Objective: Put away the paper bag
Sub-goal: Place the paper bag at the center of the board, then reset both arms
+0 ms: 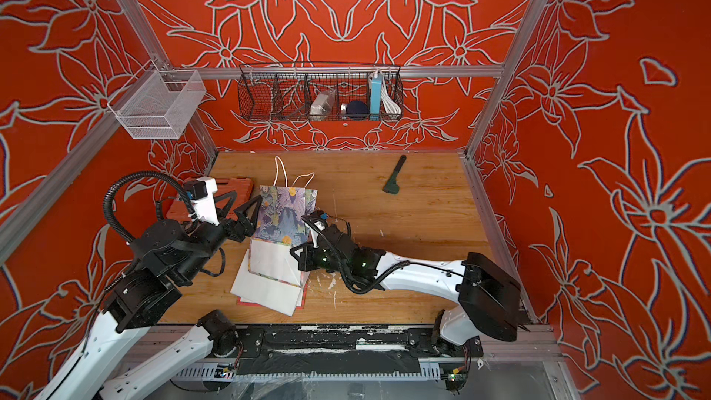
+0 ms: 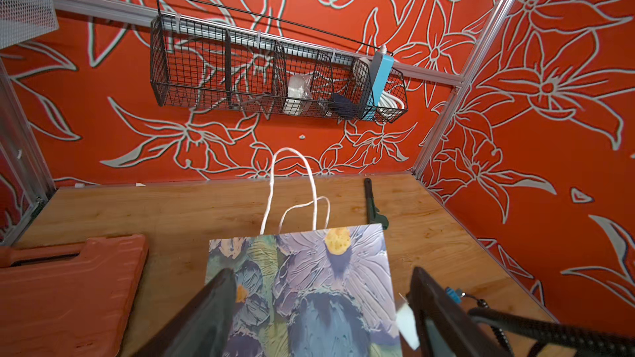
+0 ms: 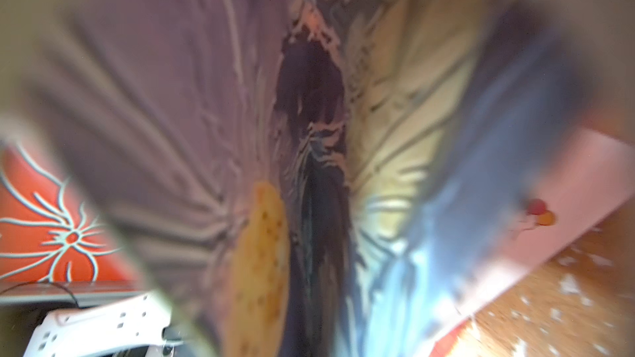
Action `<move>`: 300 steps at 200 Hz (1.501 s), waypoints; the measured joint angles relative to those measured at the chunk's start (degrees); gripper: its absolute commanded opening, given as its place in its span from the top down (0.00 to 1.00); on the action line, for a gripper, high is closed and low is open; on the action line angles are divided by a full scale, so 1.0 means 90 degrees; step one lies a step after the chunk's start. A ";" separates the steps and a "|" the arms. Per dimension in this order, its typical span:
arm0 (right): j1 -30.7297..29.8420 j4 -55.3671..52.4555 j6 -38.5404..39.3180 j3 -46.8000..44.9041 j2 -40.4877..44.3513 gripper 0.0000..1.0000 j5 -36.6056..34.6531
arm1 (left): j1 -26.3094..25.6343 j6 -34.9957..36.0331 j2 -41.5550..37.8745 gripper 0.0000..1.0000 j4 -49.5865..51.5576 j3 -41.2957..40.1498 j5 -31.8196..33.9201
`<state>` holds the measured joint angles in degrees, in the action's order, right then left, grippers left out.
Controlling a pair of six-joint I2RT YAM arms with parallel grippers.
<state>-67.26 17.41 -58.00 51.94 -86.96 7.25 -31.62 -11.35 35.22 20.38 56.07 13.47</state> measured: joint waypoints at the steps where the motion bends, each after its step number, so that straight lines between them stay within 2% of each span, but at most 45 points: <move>1: -0.0015 0.0019 -0.0024 0.0015 -0.0032 1.00 -0.0005 | 0.0000 0.0000 -0.0002 0.21 0.0002 -0.0002 0.0002; 51: -0.0267 0.0593 -0.0789 0.0308 -0.1013 1.00 -0.0092 | 0.0000 -0.0253 -0.0109 0.21 0.0083 -0.0325 0.0197; 101: -0.0270 0.0573 -0.1112 0.0306 -0.1418 1.00 -0.0194 | 0.0000 -0.0522 -0.0114 0.21 0.0114 -0.0644 0.0282; 128: -0.0270 0.0114 -0.1037 0.0406 -0.1559 0.84 -0.0325 | 0.0002 -0.0622 -0.0107 0.20 0.0117 -0.0765 0.0386; 158: -0.0291 -0.0862 -0.0636 0.0763 -0.1642 0.59 -0.0697 | 0.0075 -0.0758 -0.0024 0.19 0.0095 -0.0945 0.0403; 186: -0.0308 -0.1659 -0.0214 0.0969 -0.1639 0.44 -0.1124 | 0.0498 -0.0998 0.0206 0.19 0.0007 -0.1268 0.0255; 207: -0.0316 -0.2234 0.0165 0.1095 -0.1639 0.25 -0.1440 | 0.0865 -0.1180 0.0391 0.19 -0.0051 -0.1450 0.0073; 222: -0.0321 -0.2620 0.0457 0.1192 -0.1603 0.17 -0.1688 | 0.1078 -0.1253 0.0544 0.19 -0.0138 -0.1540 -0.0046; 250: -0.0321 -0.3147 0.0928 0.1178 -0.1059 0.11 -0.2263 | 0.1460 -0.1307 0.0823 0.18 -0.0330 -0.1605 -0.0223; 276: -0.0163 -0.3291 0.1598 0.0804 0.0372 0.09 -0.2907 | 0.1817 -0.1209 0.1205 0.16 -0.0758 -0.1715 -0.0245; 291: 0.0355 -0.3262 0.2125 0.0459 0.1435 0.09 -0.3067 | 0.2042 -0.1054 0.1496 0.12 -0.1173 -0.1872 -0.0250; 300: 0.1030 -0.3215 0.2489 0.0192 0.2086 0.08 -0.3048 | 0.2195 -0.0916 0.1736 0.10 -0.1460 -0.1965 -0.0274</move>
<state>-58.00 -11.53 -35.59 53.67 -68.18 -20.18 -11.86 -19.59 50.85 7.25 38.39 11.00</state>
